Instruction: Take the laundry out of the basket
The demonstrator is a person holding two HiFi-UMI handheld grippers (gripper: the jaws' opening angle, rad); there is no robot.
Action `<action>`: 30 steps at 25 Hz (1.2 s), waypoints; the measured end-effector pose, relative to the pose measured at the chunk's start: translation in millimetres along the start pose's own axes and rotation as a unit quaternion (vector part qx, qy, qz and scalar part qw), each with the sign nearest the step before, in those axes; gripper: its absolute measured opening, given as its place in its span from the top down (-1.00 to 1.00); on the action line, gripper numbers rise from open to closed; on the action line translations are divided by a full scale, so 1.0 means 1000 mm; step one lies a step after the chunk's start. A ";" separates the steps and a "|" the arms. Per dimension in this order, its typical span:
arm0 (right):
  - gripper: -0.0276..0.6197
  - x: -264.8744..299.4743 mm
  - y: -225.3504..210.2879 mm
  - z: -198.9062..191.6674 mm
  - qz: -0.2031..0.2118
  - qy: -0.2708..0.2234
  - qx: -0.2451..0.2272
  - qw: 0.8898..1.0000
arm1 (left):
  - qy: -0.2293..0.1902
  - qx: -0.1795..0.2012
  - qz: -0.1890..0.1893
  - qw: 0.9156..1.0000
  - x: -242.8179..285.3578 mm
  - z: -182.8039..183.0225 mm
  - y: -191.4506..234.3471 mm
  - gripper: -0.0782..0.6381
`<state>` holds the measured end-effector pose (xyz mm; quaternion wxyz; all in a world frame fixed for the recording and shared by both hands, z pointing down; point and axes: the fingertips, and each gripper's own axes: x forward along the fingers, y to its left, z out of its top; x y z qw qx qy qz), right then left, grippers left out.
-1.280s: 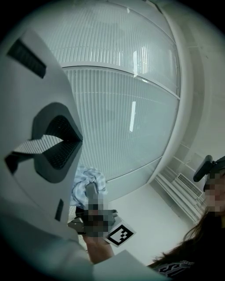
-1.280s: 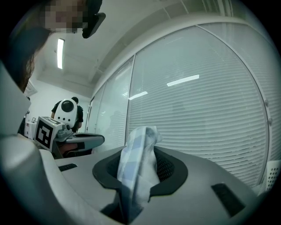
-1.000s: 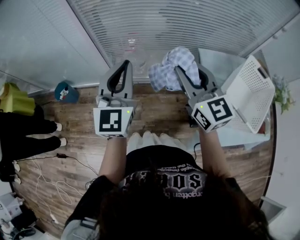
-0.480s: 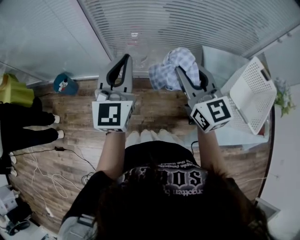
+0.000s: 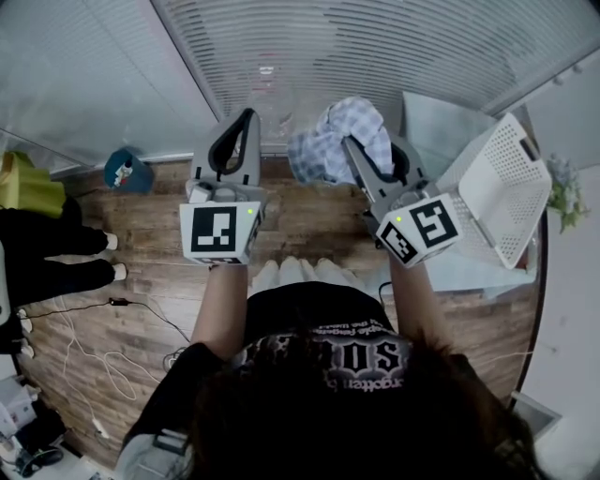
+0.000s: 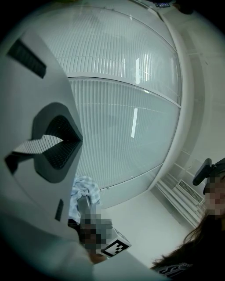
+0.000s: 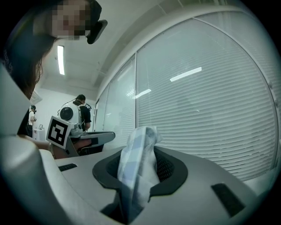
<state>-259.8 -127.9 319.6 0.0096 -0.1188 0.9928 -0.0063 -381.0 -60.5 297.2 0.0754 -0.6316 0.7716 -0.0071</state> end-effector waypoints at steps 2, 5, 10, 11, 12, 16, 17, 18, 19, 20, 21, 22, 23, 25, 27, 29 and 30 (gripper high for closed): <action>0.54 0.000 0.002 0.000 0.002 0.000 -0.001 1.000 | -0.001 0.001 -0.001 1.000 0.001 0.001 -0.002 0.79; 0.54 0.000 -0.002 -0.005 -0.001 0.007 0.000 1.000 | 0.000 0.003 -0.003 1.000 0.005 0.001 -0.007 0.79; 0.54 0.001 0.001 -0.009 -0.001 0.003 0.021 1.000 | 0.002 0.007 -0.002 1.000 0.002 -0.001 -0.002 0.79; 0.54 0.002 0.001 -0.009 -0.001 0.002 0.020 1.000 | 0.002 0.007 -0.002 1.000 0.002 -0.001 -0.002 0.79; 0.54 0.002 0.001 -0.008 0.000 0.002 0.019 1.000 | 0.002 0.006 -0.002 1.000 0.003 -0.002 -0.001 0.79; 0.55 0.004 0.007 -0.009 0.004 -0.004 0.028 1.000 | 0.003 0.004 -0.003 1.000 0.000 -0.003 0.002 0.79; 0.55 0.005 0.008 -0.009 0.005 -0.003 0.027 1.000 | 0.003 0.004 -0.003 1.000 0.000 -0.003 0.003 0.79; 0.55 0.004 0.010 -0.010 0.005 -0.001 0.025 1.000 | 0.003 0.005 -0.003 1.000 -0.001 -0.003 0.003 0.79; 0.55 0.004 0.010 -0.011 0.005 0.001 0.023 1.000 | 0.003 0.005 -0.003 1.000 -0.001 -0.003 0.003 0.79; 0.55 0.004 0.011 -0.012 0.004 0.003 0.022 1.000 | 0.003 0.005 -0.003 1.000 -0.002 -0.003 0.003 0.79; 0.55 0.003 0.010 -0.012 0.004 0.004 0.022 1.000 | 0.002 0.005 -0.002 1.000 -0.002 -0.002 0.003 0.79; 0.55 0.003 0.009 -0.013 0.003 0.004 0.022 1.000 | 0.002 0.005 -0.002 1.000 -0.002 -0.002 0.003 0.79; 0.55 0.003 0.007 -0.013 0.002 0.003 0.022 1.000 | 0.002 0.005 -0.002 1.000 -0.001 -0.002 0.002 0.79; 0.55 0.002 0.004 -0.011 0.002 0.003 0.022 1.000 | 0.002 0.007 -0.002 1.000 0.001 -0.001 0.000 0.79; 0.55 0.001 0.003 -0.009 0.002 0.002 0.021 1.000 | 0.003 0.010 -0.004 1.000 0.001 0.000 -0.003 0.79; 0.55 -0.001 0.006 -0.007 0.001 0.002 0.019 1.000 | 0.003 0.011 -0.005 1.000 -0.001 0.002 -0.003 0.79; 0.55 -0.001 0.008 -0.006 0.001 0.002 0.018 1.000 | 0.003 0.011 -0.006 1.000 -0.003 0.003 -0.004 0.79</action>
